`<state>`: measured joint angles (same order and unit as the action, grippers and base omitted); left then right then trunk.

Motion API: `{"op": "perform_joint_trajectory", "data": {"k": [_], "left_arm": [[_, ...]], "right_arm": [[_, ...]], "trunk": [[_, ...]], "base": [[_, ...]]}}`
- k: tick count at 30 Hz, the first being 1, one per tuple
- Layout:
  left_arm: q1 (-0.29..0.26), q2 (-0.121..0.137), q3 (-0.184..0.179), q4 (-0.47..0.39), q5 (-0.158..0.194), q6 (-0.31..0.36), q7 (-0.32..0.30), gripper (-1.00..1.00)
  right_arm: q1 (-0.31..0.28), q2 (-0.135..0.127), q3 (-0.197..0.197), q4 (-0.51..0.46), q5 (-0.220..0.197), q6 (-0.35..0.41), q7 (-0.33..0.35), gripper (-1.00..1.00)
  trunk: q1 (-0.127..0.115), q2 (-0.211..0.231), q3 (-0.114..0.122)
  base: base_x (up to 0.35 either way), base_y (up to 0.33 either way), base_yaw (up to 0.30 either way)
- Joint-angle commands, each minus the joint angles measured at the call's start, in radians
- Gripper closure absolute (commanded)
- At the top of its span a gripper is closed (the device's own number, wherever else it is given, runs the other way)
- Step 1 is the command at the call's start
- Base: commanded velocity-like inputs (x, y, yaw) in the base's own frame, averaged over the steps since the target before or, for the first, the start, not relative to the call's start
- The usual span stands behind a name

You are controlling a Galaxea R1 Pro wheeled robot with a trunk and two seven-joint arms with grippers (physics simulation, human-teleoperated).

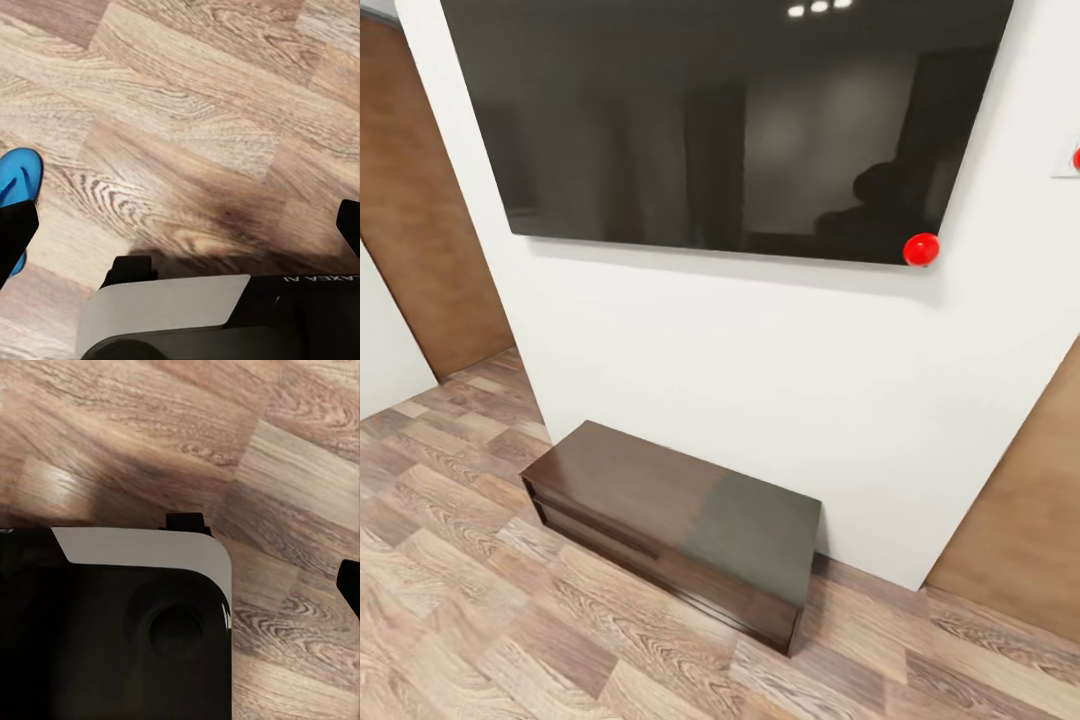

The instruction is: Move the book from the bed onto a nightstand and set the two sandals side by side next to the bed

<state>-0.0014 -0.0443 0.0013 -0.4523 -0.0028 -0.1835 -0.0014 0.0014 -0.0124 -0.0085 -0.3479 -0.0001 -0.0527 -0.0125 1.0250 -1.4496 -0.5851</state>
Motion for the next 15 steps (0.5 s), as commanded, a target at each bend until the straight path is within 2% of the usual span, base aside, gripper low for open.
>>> {"op": "perform_joint_trajectory", "data": {"k": [1,15], "left_arm": [[0.000,0.000,0.000,0.000,0.000,-0.002,0.000,-1.00],[0.000,0.000,0.000,0.000,0.000,-0.002,0.000,-1.00]], "right_arm": [[0.000,0.000,-0.001,0.000,0.000,-0.003,-0.001,-1.00],[0.000,0.000,-0.001,0.000,0.000,-0.003,-0.001,-1.00]], "trunk": [[0.000,0.000,-0.001],[0.000,0.000,-0.009]], "base": [[0.000,0.000,0.272],[0.000,0.000,0.272]]}}
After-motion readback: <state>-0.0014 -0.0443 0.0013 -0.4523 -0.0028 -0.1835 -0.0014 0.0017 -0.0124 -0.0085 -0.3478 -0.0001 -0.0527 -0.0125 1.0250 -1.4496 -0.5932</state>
